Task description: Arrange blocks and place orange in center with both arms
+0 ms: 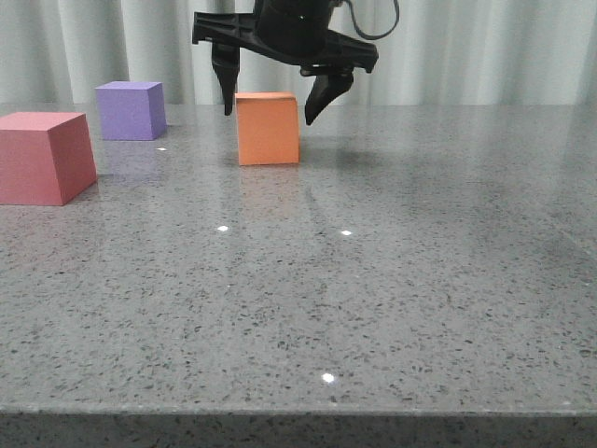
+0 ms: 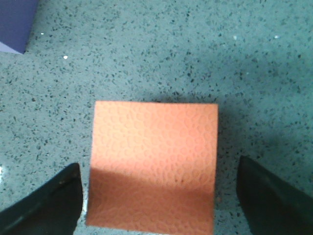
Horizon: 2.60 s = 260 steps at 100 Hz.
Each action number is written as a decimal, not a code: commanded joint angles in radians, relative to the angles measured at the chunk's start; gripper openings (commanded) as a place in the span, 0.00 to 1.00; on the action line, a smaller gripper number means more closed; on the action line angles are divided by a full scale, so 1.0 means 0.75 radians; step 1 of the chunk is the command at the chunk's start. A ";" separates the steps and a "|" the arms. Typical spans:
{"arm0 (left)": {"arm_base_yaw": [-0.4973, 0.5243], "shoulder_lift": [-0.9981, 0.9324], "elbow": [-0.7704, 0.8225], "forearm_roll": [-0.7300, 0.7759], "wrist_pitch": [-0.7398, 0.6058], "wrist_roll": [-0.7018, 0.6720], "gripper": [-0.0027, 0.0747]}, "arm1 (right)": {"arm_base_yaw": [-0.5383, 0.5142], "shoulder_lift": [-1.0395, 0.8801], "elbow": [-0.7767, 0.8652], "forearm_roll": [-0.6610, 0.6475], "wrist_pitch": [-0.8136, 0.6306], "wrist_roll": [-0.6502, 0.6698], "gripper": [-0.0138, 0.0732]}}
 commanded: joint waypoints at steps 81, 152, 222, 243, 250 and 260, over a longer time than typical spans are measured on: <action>0.002 -0.042 0.055 -0.008 -0.107 -0.003 0.01 | -0.475 -0.906 0.706 -0.016 -0.226 -0.425 0.89; 0.002 -0.042 0.055 -0.008 -0.107 -0.003 0.01 | -0.637 -1.846 1.871 -0.087 -0.782 -0.423 0.89; 0.002 -0.042 0.055 -0.008 -0.107 -0.003 0.01 | -0.637 -2.056 2.019 -0.081 -0.891 -0.423 0.07; 0.002 -0.042 0.055 -0.008 -0.107 -0.003 0.01 | -0.637 -2.056 2.019 -0.081 -0.891 -0.423 0.08; 0.002 -0.042 0.055 -0.008 -0.107 -0.003 0.01 | -0.637 -2.056 2.019 -0.081 -0.891 -0.423 0.08; 0.002 -0.042 0.055 -0.008 -0.107 -0.003 0.01 | -0.637 -2.056 2.019 -0.081 -0.891 -0.423 0.08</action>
